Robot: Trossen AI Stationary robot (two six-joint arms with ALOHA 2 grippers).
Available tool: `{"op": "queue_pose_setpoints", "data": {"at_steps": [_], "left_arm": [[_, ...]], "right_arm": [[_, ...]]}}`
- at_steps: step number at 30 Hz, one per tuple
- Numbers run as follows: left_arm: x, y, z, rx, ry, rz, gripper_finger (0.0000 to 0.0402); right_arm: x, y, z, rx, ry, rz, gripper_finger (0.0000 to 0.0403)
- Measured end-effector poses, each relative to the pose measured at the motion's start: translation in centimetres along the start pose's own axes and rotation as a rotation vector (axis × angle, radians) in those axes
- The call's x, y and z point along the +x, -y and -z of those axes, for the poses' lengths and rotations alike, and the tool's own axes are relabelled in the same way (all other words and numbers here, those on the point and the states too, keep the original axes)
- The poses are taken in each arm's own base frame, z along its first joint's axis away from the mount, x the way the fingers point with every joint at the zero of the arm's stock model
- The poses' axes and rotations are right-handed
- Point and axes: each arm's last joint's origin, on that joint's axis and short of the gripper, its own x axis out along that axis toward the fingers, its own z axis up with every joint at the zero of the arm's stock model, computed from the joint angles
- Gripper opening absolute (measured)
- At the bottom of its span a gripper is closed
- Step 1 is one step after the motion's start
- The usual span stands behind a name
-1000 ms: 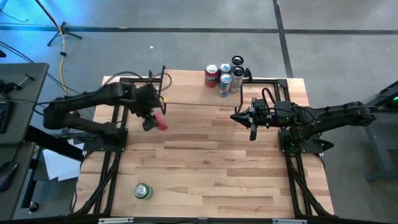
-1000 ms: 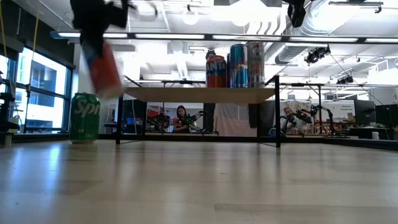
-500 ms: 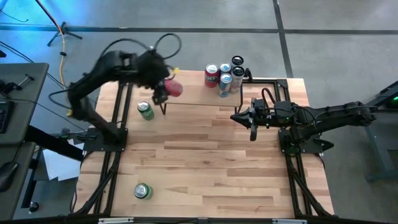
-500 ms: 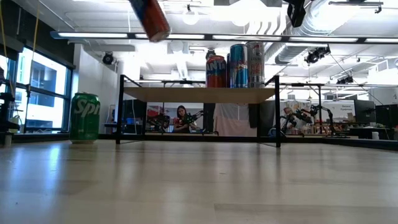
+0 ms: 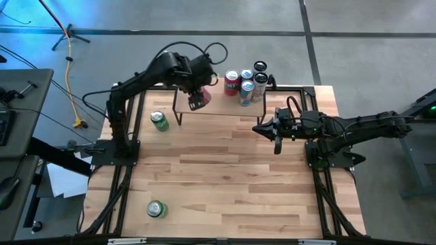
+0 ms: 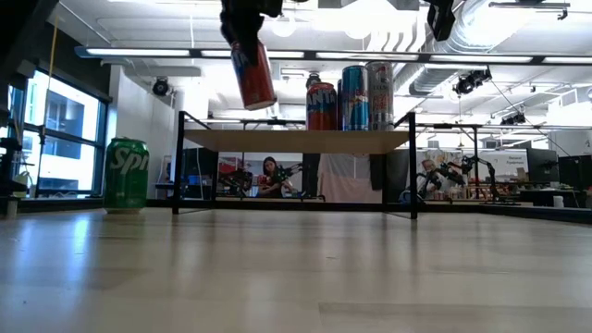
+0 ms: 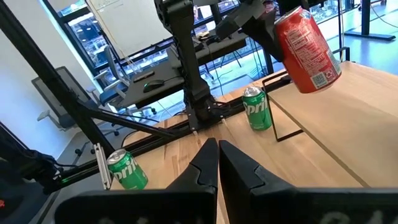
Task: Place canned beverage on shelf
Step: Put the red soda can on the shelf aligned with the other red soda can
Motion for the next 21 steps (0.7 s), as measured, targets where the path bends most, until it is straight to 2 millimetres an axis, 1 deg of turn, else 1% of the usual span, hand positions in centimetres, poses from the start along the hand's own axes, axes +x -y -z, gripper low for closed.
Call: {"op": "queue_pose_setpoints", "data": {"at_steps": [9, 18, 21], "left_arm": [[0.0, -0.2, 0.0, 0.000, 0.000, -0.002, 0.0236], [0.4, -1.1, 0.1, -0.029, -0.008, 0.022, 0.0236], [0.4, -1.2, 0.2, -0.032, -0.006, 0.038, 0.0236]], "right_arm": [[0.0, 0.0, 0.0, 0.000, -0.001, -0.001, 0.0000], [0.0, 0.0, 0.0, 0.027, -0.001, -0.001, 0.0000], [0.0, 0.0, 0.0, 0.027, 0.000, 0.001, 0.0000]]}}
